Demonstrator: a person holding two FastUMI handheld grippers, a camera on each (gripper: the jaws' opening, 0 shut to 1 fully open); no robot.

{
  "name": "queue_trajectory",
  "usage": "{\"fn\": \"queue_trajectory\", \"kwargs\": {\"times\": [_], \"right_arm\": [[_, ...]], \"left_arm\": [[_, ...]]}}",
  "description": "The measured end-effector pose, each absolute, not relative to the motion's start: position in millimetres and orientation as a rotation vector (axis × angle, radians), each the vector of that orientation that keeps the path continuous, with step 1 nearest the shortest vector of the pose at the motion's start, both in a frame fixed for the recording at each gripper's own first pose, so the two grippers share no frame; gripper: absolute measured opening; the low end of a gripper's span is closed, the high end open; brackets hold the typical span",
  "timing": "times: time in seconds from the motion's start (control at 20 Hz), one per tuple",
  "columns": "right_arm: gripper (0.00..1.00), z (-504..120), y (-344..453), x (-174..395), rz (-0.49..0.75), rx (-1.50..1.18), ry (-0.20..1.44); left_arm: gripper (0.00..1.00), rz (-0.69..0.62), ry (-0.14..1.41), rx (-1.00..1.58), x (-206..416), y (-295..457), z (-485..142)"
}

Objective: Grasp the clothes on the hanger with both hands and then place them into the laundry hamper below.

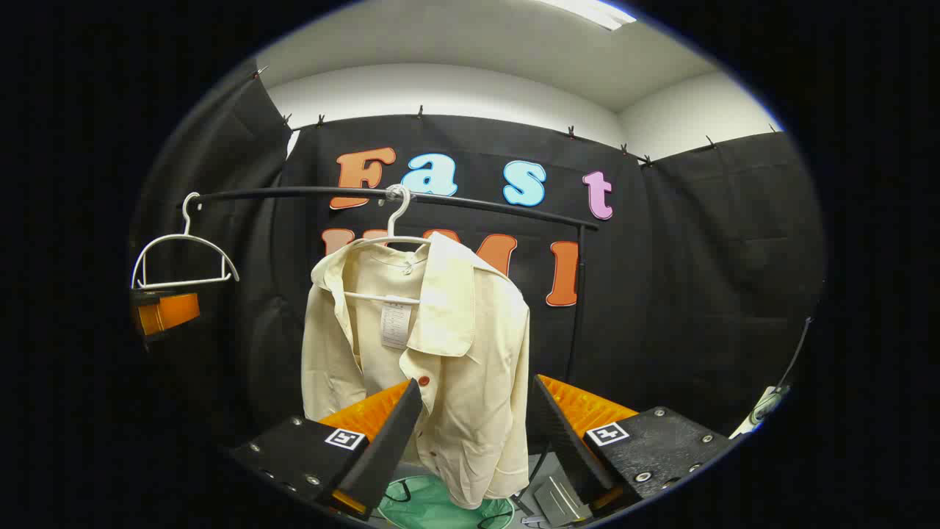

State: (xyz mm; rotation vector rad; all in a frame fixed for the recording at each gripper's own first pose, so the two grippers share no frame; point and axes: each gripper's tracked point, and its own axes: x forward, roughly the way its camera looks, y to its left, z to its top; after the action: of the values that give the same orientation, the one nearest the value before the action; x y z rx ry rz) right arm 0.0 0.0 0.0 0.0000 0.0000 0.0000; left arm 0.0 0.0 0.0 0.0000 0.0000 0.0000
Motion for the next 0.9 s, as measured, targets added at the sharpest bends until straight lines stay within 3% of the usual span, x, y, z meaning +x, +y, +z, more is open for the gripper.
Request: {"fn": "queue_trajectory", "kwargs": {"times": [0.9], "right_arm": [[0.94,11.8,-31.3,28.9,0.173,-0.019,-0.045]], "left_arm": [[0.96,0.121,-0.060,0.028,-36.8,-47.6,23.9]]}}
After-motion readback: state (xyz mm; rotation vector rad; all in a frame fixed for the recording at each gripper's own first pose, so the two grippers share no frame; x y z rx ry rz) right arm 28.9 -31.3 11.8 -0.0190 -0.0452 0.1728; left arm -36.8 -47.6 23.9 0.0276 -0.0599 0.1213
